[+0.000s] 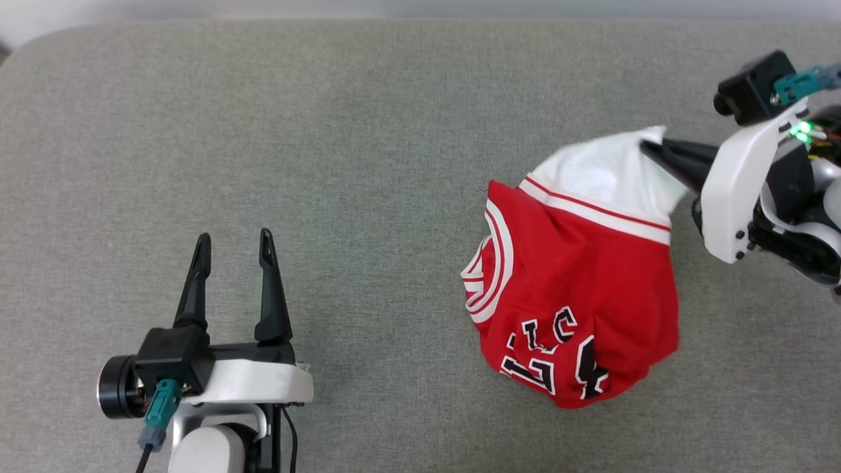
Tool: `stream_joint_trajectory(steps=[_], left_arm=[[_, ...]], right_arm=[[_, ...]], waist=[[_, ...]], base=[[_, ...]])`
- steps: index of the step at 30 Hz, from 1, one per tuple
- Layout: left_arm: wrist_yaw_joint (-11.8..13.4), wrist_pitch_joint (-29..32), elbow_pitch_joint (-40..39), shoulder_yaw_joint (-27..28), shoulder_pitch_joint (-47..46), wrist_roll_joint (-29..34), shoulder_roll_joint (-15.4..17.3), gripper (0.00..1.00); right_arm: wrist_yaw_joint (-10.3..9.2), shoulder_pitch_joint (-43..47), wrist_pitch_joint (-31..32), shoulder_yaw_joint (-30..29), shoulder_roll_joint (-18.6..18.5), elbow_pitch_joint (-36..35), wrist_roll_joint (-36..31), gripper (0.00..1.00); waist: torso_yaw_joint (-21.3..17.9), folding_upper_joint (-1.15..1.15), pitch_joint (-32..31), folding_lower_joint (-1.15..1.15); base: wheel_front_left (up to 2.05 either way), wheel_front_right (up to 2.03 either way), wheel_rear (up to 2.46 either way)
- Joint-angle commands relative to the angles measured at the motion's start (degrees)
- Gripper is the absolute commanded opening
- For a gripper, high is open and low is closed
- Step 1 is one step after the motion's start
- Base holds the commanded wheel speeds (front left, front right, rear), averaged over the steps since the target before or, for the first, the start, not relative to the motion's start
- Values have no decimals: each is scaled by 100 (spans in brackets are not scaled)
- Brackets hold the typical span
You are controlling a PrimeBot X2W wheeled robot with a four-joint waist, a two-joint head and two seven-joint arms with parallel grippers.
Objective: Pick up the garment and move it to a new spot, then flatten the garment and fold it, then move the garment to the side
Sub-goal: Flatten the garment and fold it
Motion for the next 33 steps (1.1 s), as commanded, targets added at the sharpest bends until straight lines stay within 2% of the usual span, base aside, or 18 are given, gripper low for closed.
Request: stream_joint_trajectory(steps=[1, 5, 10, 16, 21, 26, 32, 33], left_arm=[[-11, -15, -17, 22, 66, -17, -3, 100], [15, -15, -63, 34, 124, -53, -3, 100], [43, -14, -105, -20, 101, -101, -3, 100], [101, -15, -124, -80, -23, -150, -1, 100], [137, -15, -122, -116, -93, -194, -2, 100], [138, -15, -74, -93, -167, -184, -3, 100], [118, -15, -17, -10, -114, -139, -2, 100], [110, -15, -2, 8, -83, -120, -2, 100]], right_arm=[[-1, -136, -134, -19, 8, -161, 27, 0], [0, -362, -384, 36, 280, -487, -96, 0], [0, -502, -404, 476, 1119, -632, -284, 0], [-1, -383, -210, 1329, 2238, -49, -576, 0], [0, 12, 284, 1489, 2890, 387, -1037, 0], [-1, 440, 944, 1489, 3045, 398, -1588, 0], [-1, 363, 594, 1491, 3034, 424, -1620, 0], [-1, 302, 468, 1489, 3020, 392, -1591, 42]], waist=[[17, 0, -95, 0], [59, 0, -109, 0], [149, 0, -9, 0], [282, 0, 207, 0], [355, 0, 375, 0], [336, 0, 429, 0], [217, 0, 285, 0], [183, 0, 227, 0]], base=[[0, 0, 0], [0, 0, 0], [0, 0, 0], [0, 0, 0], [0, 0, 0], [0, 0, 0], [0, 0, 0], [0, 0, 0]])
